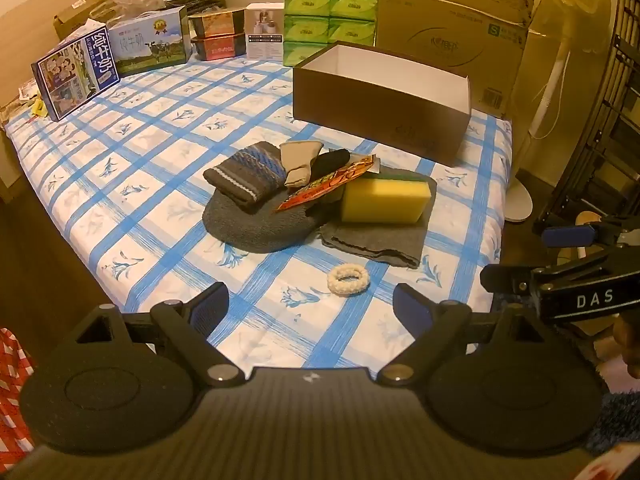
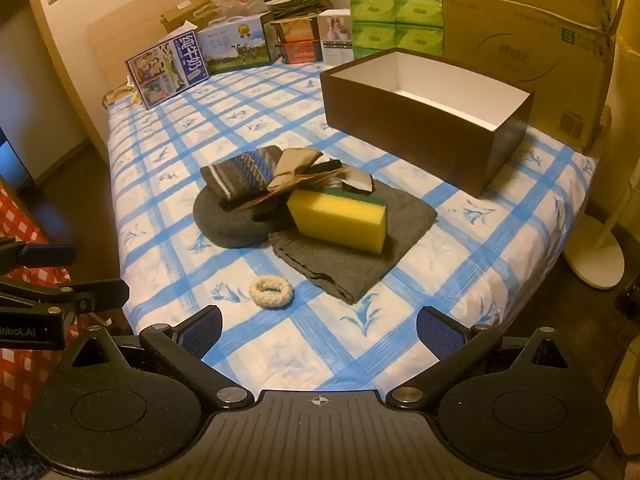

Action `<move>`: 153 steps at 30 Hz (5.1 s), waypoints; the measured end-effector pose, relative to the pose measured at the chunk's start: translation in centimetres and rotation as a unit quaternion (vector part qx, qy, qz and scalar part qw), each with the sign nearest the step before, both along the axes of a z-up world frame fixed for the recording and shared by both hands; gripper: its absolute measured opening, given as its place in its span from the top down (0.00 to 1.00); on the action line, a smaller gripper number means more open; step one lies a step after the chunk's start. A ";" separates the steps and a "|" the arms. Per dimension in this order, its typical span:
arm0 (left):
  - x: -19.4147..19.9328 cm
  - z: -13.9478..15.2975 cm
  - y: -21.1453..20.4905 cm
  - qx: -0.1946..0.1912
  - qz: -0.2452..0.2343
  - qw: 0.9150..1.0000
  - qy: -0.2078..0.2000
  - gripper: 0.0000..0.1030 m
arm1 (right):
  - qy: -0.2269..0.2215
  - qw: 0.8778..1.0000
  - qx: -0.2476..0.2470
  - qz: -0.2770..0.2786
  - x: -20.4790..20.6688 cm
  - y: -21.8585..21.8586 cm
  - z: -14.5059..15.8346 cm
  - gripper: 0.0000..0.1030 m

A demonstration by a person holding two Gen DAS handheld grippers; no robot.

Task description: Organize soft objects

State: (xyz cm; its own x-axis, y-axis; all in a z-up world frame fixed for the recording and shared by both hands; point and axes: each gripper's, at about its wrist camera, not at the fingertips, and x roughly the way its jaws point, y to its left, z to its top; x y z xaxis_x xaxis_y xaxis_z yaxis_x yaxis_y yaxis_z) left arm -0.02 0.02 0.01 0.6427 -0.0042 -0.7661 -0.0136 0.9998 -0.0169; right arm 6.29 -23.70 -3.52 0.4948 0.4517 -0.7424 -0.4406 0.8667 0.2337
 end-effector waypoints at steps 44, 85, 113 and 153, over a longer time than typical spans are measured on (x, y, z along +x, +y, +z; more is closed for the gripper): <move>0.0 0.0 0.0 0.001 0.000 1.000 0.002 0.15 | 0.000 1.000 0.000 0.000 0.2 0.2 0.0 0.00; 0.0 0.0 0.0 0.001 -0.001 1.000 0.001 0.15 | 0.000 1.000 0.000 0.000 0.2 0.2 0.1 0.00; 0.5 -0.2 0.3 0.001 0.000 1.000 0.003 0.15 | 0.001 1.000 0.001 0.000 0.6 0.3 -0.5 0.00; 11.0 -11.2 -2.2 0.014 -0.096 0.992 0.083 0.34 | 0.051 0.998 0.018 -0.033 7.8 -0.2 -7.1 0.11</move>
